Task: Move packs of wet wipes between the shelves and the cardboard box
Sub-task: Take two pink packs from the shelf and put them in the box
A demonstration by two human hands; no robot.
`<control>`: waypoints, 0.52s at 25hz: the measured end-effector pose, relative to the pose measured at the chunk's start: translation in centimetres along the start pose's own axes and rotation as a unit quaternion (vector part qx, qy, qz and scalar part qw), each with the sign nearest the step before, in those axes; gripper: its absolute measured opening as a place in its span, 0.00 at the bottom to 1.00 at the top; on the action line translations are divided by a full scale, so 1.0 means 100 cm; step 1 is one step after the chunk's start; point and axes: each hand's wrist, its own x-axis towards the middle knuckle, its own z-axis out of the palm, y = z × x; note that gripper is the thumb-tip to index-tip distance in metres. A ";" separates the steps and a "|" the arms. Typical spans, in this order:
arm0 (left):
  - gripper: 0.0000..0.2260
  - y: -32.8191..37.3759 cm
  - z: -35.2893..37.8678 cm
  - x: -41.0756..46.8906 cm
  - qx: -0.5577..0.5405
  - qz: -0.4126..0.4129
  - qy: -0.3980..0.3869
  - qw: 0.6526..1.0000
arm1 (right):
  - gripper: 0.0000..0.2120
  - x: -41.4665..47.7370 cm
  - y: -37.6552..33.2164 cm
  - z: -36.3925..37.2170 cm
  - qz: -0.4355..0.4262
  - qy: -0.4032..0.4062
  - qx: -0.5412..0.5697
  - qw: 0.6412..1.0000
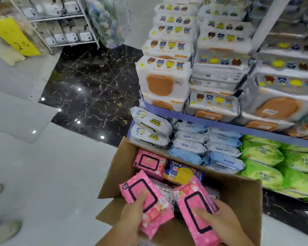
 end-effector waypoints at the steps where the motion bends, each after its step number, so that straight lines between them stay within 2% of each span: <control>1: 0.22 -0.005 0.006 0.025 -0.023 -0.021 0.018 0.999 | 0.23 0.020 0.005 -0.001 -0.028 -0.026 -0.034 0.999; 3: 0.23 -0.017 0.020 0.075 -0.078 -0.060 0.049 0.994 | 0.15 0.061 0.014 0.000 -0.053 -0.079 -0.091 0.991; 4: 0.24 -0.022 0.027 0.096 -0.097 -0.068 0.054 0.991 | 0.17 0.081 0.022 0.002 -0.067 -0.093 -0.106 0.988; 6: 0.26 -0.036 0.040 0.125 -0.100 -0.060 0.068 0.991 | 0.27 0.116 0.043 0.018 -0.081 -0.111 -0.153 0.979; 8: 0.26 -0.046 0.048 0.149 -0.092 -0.028 0.109 0.989 | 0.38 0.146 0.061 0.042 -0.054 -0.109 -0.179 0.976; 10: 0.24 -0.043 0.057 0.157 -0.062 -0.005 0.147 0.987 | 0.49 0.155 0.066 0.059 -0.042 -0.055 -0.174 0.982; 11: 0.23 -0.038 0.062 0.154 -0.060 0.002 0.144 0.988 | 0.51 0.150 0.063 0.064 -0.055 -0.004 -0.203 0.978; 12: 0.23 -0.032 0.066 0.153 -0.067 0.004 0.139 0.988 | 0.51 0.149 0.064 0.069 -0.054 0.080 -0.241 0.966; 13: 0.23 -0.029 0.067 0.159 -0.082 0.007 0.145 0.986 | 0.51 0.139 0.058 0.071 0.008 0.119 -0.237 0.964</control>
